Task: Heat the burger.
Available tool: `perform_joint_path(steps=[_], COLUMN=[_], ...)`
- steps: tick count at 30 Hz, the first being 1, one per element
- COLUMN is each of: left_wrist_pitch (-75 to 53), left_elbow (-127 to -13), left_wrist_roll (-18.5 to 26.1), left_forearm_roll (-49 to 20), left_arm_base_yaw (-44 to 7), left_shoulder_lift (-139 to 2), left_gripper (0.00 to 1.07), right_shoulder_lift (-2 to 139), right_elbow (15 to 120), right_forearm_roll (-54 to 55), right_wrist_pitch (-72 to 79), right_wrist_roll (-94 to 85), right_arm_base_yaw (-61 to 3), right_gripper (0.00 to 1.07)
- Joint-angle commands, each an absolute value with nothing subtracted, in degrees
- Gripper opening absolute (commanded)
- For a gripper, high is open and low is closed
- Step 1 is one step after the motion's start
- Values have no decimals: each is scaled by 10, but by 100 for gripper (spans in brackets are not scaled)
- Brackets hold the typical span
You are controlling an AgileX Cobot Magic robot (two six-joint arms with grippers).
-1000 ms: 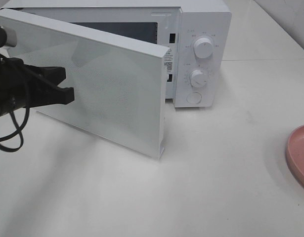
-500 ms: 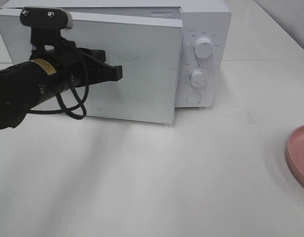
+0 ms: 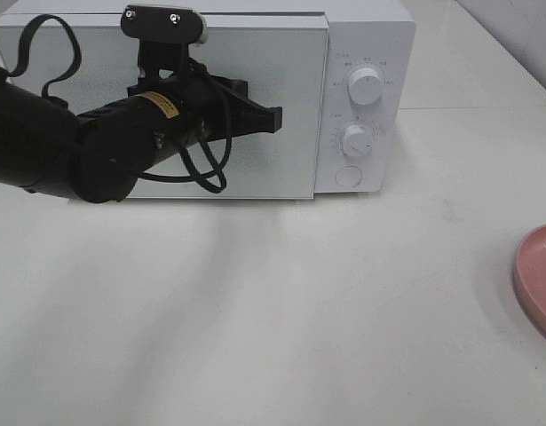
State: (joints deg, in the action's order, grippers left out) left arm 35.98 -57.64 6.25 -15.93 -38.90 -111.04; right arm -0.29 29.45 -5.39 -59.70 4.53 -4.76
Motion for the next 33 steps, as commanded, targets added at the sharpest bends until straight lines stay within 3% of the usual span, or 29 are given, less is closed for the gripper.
perform_joint_path(steps=[1,12,22,25,26,27,28,29,30,31,32,33], left_wrist_pitch=[388,356,297,246,200,200,140,140,112,44,44,-25], left_elbow=[-622,-654,-583,-557,-544,-544,-531,-531,-526,-523,-523,-523], left_wrist_roll=[78,114,118,120,121,121,132,132,136,143,143,143], left_forearm_roll=[-204,-231,-246,-246,-246,-246,-246,-246,-246,-246,-246,-241], left_arm_base_yaw=[-380,-374,-413,-423,-429,-429,-428,-428,-428,-428,-428,-428], left_shoulder_lift=[-1133,-1143,-1074,-1046,-1028,-1028,-1014,-1014,-1008,-1003,-1003,-1003], left_gripper=[0,0,1,11,21,21,38,38,48,77,77,103], right_shoulder_lift=[-17,-17,-17,-17,-17,-17,-17,-17,-17,-17,-17,-17], right_elbow=[293,293,293,293,293,293,293,293,293,293,293,293], right_forearm_roll=[-55,-54,-54,-54,-54,-54,-54,-54,-54,-54,-54,-54], right_wrist_pitch=[-592,-592,-592,-592,-592,-592,-592,-592,-592,-592,-592,-592], right_wrist_roll=[42,41,41,41,41,41,41,41,41,41,41,41], right_arm_base_yaw=[-46,-46,-46,-46,-46,-46,-46,-46,-46,-46,-46,-46], right_gripper=[76,76,75,75,75,75,75,75,75,75,75,75])
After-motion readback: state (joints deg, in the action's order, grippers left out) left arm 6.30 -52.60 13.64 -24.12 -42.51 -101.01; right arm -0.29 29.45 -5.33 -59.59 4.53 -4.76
